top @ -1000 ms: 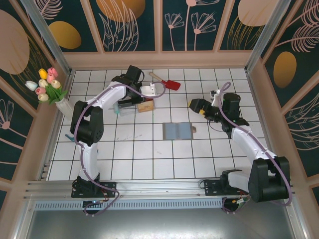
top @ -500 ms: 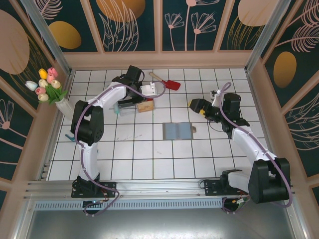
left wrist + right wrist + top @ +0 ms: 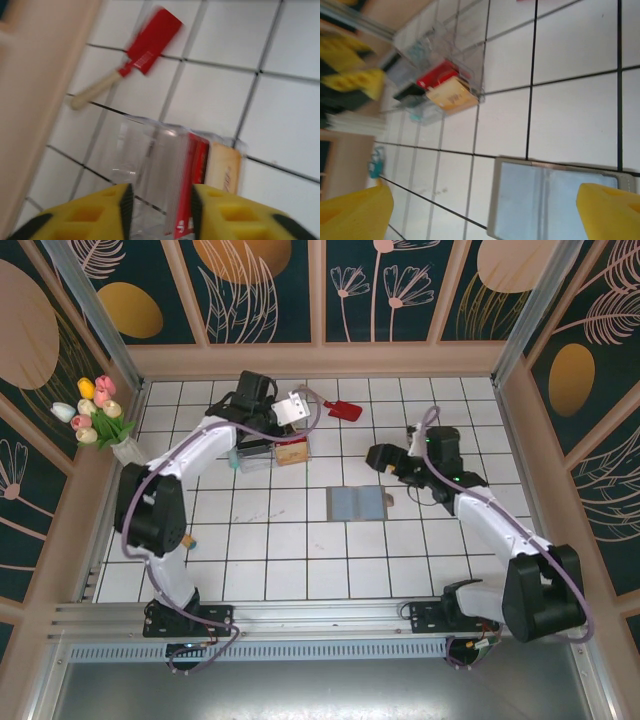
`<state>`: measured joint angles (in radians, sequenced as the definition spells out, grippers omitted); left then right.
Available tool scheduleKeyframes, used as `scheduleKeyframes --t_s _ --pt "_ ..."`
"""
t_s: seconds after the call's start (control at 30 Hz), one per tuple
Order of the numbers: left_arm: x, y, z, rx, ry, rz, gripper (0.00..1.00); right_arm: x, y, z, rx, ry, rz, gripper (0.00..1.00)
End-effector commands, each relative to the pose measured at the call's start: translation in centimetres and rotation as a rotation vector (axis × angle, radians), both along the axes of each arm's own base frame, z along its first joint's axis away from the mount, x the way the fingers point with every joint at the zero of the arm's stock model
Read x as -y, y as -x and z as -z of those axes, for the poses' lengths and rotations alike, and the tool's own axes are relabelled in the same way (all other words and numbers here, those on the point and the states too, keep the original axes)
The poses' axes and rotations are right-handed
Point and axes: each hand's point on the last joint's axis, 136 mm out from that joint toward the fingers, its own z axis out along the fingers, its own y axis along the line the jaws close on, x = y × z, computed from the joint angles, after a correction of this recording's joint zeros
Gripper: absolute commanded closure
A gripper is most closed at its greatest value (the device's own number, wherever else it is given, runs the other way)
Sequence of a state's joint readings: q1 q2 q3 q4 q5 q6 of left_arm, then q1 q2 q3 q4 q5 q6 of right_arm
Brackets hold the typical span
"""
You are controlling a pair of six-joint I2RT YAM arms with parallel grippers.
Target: Take the credit cards out of the card holder
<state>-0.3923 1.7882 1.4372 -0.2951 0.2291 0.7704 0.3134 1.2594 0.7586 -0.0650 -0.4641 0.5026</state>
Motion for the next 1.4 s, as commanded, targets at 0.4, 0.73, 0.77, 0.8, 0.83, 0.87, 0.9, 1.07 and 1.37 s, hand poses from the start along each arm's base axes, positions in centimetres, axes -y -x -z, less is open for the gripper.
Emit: scheduleKeyframes --t_s 0.4,0.73,0.77,0.8,0.83,0.87,0.9,1.07,1.37 --pt "-9.8 -0.5 -5.1 0.24 0.349 -0.752 0.26 -4.7 2.5 10.5 -0.123 0.612 -0.068 0.01" --pt "-15.2 1.1 -3.0 0.28 0.27 -1.052 0.02 -5.8 2.2 12.8 -0.15 0.708 -0.082 0.01" --pt "-15.4 1.2 -3.0 0.277 0.27 -1.063 0.01 -5.7 2.3 13.1 -0.156 0.726 -0.081 0.01" --pt "-15.5 1.3 -3.0 0.275 0.279 -1.072 0.01 -5.7 2.4 13.4 -0.162 0.739 -0.082 0.01" --pt "-15.5 1.4 -3.0 0.271 0.292 -1.08 0.02 -5.8 2.5 13.8 -0.167 0.75 -0.089 0.01" --pt "-15.5 1.6 -3.0 0.264 0.306 -1.088 0.01 -5.9 2.7 14.0 -0.172 0.757 -0.096 0.01" --pt "-15.6 1.7 -3.1 0.258 0.325 -1.098 0.01 -5.9 2.8 14.3 -0.178 0.763 -0.102 0.02" --pt "-16.0 3.0 -3.5 0.188 0.525 -1.207 0.02 -5.6 3.5 15.5 -0.209 0.775 -0.108 0.07" --pt "-16.2 5.6 -1.3 0.036 0.756 -1.344 0.01 -5.7 3.7 15.5 -0.213 0.725 -0.113 0.37"
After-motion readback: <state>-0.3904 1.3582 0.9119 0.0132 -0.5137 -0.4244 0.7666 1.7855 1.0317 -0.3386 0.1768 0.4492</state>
